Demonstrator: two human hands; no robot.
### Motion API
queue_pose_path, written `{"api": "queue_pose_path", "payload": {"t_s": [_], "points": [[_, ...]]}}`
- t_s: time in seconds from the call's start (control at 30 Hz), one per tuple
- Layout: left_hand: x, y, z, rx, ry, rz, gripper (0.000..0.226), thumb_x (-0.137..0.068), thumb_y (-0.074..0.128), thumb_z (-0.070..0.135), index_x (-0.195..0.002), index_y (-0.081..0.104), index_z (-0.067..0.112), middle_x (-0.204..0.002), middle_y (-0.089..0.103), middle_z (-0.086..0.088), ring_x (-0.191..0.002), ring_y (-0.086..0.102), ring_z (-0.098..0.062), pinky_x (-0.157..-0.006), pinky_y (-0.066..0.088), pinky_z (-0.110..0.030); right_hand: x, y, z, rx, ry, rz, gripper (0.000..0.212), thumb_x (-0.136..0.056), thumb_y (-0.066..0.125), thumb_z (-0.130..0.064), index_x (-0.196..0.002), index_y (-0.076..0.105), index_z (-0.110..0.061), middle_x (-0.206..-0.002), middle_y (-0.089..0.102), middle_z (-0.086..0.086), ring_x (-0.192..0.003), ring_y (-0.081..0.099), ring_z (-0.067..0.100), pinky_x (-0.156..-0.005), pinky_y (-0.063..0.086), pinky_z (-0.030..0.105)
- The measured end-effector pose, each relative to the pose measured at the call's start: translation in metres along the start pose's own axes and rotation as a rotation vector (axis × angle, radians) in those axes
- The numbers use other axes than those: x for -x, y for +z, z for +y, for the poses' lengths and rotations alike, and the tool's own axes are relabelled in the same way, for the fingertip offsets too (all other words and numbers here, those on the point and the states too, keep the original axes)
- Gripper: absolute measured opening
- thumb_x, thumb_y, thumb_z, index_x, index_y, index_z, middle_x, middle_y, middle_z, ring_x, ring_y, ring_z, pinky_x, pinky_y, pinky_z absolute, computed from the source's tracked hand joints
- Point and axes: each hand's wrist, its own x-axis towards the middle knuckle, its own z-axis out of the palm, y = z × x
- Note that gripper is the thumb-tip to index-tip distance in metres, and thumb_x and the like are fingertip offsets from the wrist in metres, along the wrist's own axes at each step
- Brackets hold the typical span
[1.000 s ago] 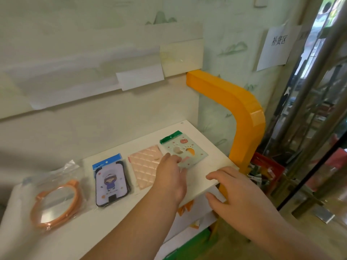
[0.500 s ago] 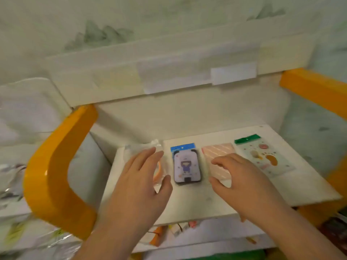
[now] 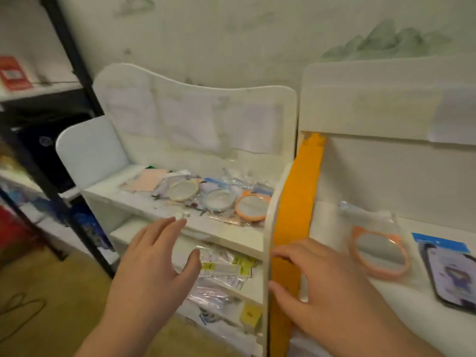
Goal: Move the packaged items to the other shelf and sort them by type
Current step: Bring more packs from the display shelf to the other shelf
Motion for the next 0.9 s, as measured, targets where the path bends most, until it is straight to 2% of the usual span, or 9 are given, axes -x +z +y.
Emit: {"api": "queue_pose_path", "payload": {"t_s": [0.17, 0.33, 0.43, 0.57, 0.77, 0.9], "points": [[-0.019, -0.005, -0.113, 0.026, -0.094, -0.024, 0.065, -0.092, 0.047, 0.062, -0.151, 0.032, 0.040, -0.153, 0.034, 0.021, -0.143, 0.026, -0.004, -0.118, 0.028, -0.030, -0.073, 0.064, -0.068, 0.035, -0.048, -0.054, 0.041, -0.087, 0.053, -0.060, -0.126, 0.047, -0.049, -0.118, 0.045, -0.033, -0.113, 0.044, -0.007, -0.095, 0.040, 0.014], [-0.049, -0.021, -0.211, 0.052, -0.115, -0.004, 0.067, -0.093, 0.046, 0.062, -0.153, 0.028, 0.038, -0.157, 0.030, 0.019, -0.146, 0.022, -0.005, -0.118, 0.025, -0.029, -0.148, 0.133, -0.132, 0.046, -0.038, -0.061, 0.042, -0.087, 0.056, -0.056, -0.127, 0.052, -0.043, -0.118, 0.050, -0.028, -0.112, 0.048, -0.003, -0.095, 0.044, 0.022], [-0.061, -0.026, -0.251, 0.080, -0.115, -0.007, 0.067, -0.093, 0.046, 0.062, -0.153, 0.028, 0.038, -0.156, 0.029, 0.020, -0.146, 0.020, -0.004, -0.118, 0.025, -0.027, -0.176, 0.158, -0.164, 0.051, -0.034, -0.067, 0.042, -0.088, 0.056, -0.056, -0.128, 0.049, -0.045, -0.120, 0.049, -0.027, -0.113, 0.048, -0.002, -0.095, 0.044, 0.023], [-0.076, -0.023, -0.292, 0.154, -0.135, -0.037, 0.064, -0.093, 0.045, 0.063, -0.151, 0.028, 0.042, -0.156, 0.028, 0.023, -0.144, 0.021, -0.001, -0.117, 0.027, -0.028, -0.201, 0.182, -0.189, 0.063, -0.024, -0.095, 0.043, -0.088, 0.054, -0.057, -0.129, 0.048, -0.045, -0.120, 0.049, -0.030, -0.114, 0.047, -0.003, -0.096, 0.043, 0.020], [-0.120, 0.004, -0.322, 0.184, -0.141, -0.095, 0.065, -0.092, 0.046, 0.063, -0.152, 0.028, 0.042, -0.156, 0.029, 0.022, -0.145, 0.023, -0.003, -0.117, 0.028, -0.029, -0.243, 0.207, -0.190, 0.055, 0.000, -0.106, 0.042, -0.087, 0.053, -0.059, -0.128, 0.047, -0.048, -0.119, 0.046, -0.032, -0.110, 0.046, -0.006, -0.093, 0.040, 0.017], [-0.172, 0.021, -0.329, 0.136, -0.100, -0.138, 0.066, -0.094, 0.047, 0.059, -0.153, 0.027, 0.039, -0.157, 0.029, 0.019, -0.145, 0.022, -0.004, -0.118, 0.026, -0.029, -0.290, 0.226, -0.183, 0.024, 0.011, -0.062, 0.043, -0.088, 0.053, -0.058, -0.129, 0.048, -0.047, -0.124, 0.047, -0.031, -0.116, 0.046, -0.004, -0.094, 0.044, 0.021]]}}
